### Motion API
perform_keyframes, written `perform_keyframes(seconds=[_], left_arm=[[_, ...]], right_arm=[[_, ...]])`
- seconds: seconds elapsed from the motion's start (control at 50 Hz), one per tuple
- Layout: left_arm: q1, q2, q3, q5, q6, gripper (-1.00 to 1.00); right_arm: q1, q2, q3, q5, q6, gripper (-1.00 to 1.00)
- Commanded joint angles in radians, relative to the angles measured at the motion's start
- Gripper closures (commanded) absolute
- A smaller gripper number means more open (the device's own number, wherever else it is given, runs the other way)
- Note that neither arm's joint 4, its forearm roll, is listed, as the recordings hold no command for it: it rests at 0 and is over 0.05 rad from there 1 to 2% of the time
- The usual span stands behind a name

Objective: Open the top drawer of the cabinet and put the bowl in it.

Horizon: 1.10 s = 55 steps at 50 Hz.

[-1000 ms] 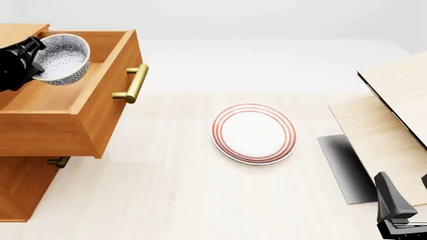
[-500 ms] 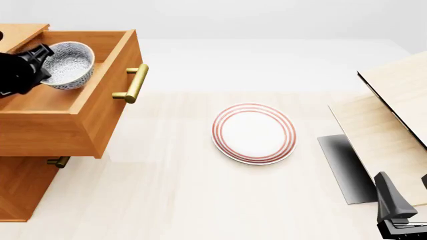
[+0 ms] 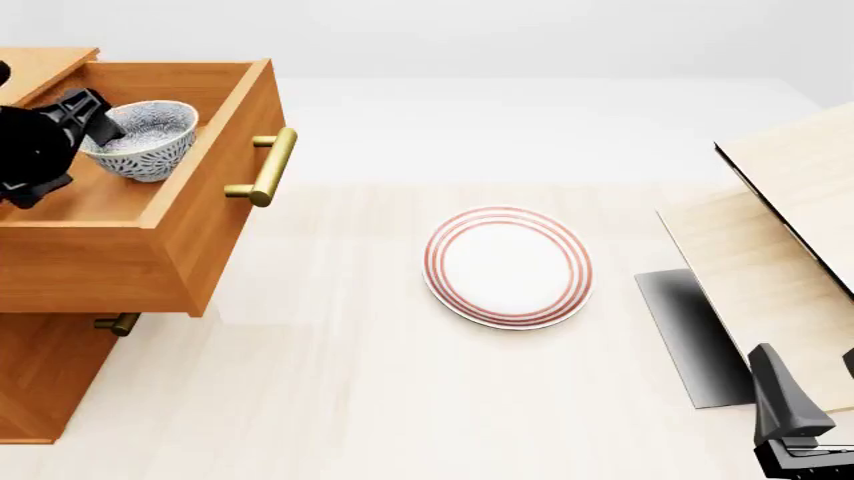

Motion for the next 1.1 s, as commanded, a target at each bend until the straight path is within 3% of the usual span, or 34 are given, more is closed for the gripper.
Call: perform_keyframes(seconds=[0.02, 0.8, 1.1], left_arm=[[0.002, -0.02, -0.017, 0.027, 0.005, -1.0], [-0.016, -0.162, -0.078, 0.191, 0.037, -1.0], [-0.063, -0.228, -0.126, 0.278, 0.051, -1.0]], right_arm=[[0.0, -0.001, 0.001, 0.0, 0.0, -1.0], [0.0, 0.0, 0.001, 0.0, 0.0, -1.0], [0.0, -0.001, 0.001, 0.0, 0.0, -1.0]])
